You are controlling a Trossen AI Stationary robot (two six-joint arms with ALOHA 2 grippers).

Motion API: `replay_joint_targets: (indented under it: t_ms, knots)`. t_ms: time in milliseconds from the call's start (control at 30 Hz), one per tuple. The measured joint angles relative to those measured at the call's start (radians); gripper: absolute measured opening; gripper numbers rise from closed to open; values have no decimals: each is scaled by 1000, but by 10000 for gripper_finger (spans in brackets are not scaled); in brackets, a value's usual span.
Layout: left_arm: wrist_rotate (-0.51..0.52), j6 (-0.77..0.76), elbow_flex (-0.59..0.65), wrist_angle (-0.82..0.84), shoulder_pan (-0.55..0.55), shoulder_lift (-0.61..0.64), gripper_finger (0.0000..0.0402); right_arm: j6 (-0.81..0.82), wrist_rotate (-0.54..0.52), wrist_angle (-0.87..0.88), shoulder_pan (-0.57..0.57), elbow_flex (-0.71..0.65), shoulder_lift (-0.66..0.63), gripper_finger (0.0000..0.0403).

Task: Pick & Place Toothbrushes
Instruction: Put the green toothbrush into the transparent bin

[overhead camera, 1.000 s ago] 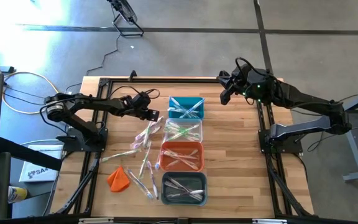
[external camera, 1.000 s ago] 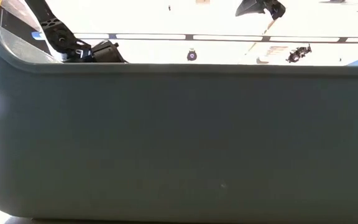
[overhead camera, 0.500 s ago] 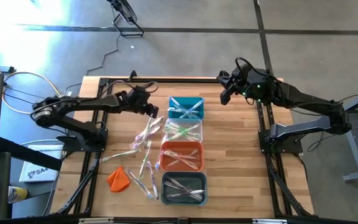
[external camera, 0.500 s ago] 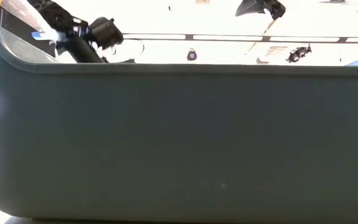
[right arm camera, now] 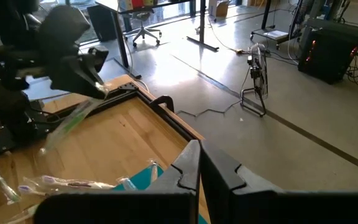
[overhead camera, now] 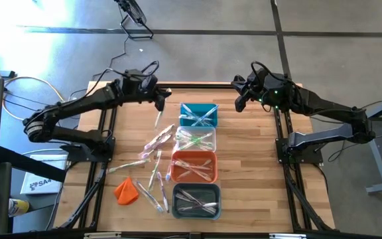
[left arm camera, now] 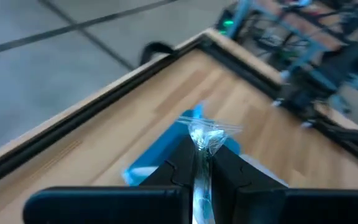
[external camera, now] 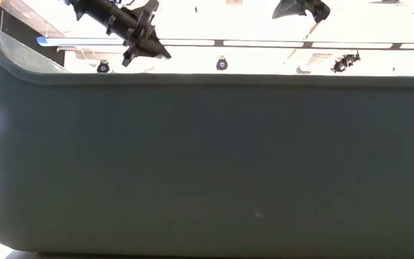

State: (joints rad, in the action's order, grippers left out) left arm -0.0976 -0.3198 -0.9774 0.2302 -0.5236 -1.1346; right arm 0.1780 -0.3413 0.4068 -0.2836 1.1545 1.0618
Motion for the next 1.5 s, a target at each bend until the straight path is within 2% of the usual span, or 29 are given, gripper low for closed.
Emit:
replay_joint_targets:
  t_ms: [367,600,833,1000,1300,1500]
  knots:
    - [-321,-18,-10,-118,0,-95,15,-7,0,0,0,0,-68,4]
    - [-444,-69,-12,-183,1,-190,15,-7,0,-4,0,0,-127,4]
    - [-489,-81,-89,-173,11,-264,15,9,3,-1,0,0,-147,4]
    - [-488,-50,-184,-91,50,-333,15,10,4,1,0,0,-148,4]
    - [-384,44,-399,149,110,-485,15,9,4,5,0,0,-148,4]
    - [-337,80,-503,199,157,-576,15,9,4,10,0,0,-147,4]
